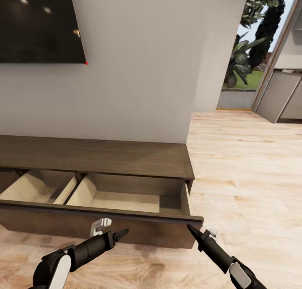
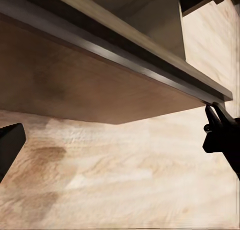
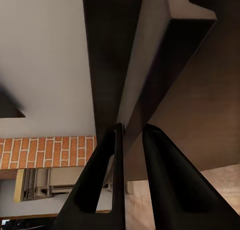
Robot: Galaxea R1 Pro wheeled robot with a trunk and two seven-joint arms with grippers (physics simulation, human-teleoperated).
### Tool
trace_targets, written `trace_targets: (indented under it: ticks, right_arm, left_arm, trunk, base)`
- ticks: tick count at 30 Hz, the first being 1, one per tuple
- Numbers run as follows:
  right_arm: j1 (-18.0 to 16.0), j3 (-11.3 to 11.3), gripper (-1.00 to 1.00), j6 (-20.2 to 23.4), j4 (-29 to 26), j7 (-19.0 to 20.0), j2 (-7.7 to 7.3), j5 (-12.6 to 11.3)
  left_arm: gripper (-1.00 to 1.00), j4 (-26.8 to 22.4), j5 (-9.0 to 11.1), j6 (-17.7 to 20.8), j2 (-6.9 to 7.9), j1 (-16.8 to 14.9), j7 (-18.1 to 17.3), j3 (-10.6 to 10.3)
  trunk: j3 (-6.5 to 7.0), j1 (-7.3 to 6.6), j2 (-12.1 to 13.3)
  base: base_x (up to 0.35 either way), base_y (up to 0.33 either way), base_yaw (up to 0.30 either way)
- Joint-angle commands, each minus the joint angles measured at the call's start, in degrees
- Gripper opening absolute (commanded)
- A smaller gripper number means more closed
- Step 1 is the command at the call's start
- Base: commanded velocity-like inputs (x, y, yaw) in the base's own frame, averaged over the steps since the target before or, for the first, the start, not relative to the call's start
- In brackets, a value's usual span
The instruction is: Place each of the two pumpkins and all three candles from the living room inside a cabinet in the living room (use any cabinet), then make sure every cabinet is closed, and position the cauldron so it is next to a table in the living room.
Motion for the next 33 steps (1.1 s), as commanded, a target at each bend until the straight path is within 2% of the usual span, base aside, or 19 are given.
trace_targets:
  ticks: [1, 8, 33]
  right_arm:
    - [-0.1, -4.3, -1.00, 1.1, -0.1, 0.2, -0.03, -1.5]
    - [-0.1, -4.3, -1.00, 1.1, -0.1, 0.2, -0.03, -1.5]
    - [-0.1, -4.3, -1.00, 1.1, -0.1, 0.2, -0.03, -1.5]
  left_arm:
    - [1.00, 0.0, -0.1, 0.9, -0.06, 0.0, -0.6, 0.2]
    - [1.00, 0.0, -0.1, 2.4, -0.06, 0.0, -1.1, 0.2]
    - [1.00, 0.0, -0.1, 2.4, -0.06, 0.0, -1.1, 0.2]
  trunk:
    - [-0.04, -0.02, 0.0]
    - [-0.04, -0.02, 0.0]
    - [-0.04, -0.02, 0.0]
  base:
    - [0.000, 0.000, 0.000]
    - [-0.101, 0.000, 0.000]
    - [-0.038, 0.000, 0.000]
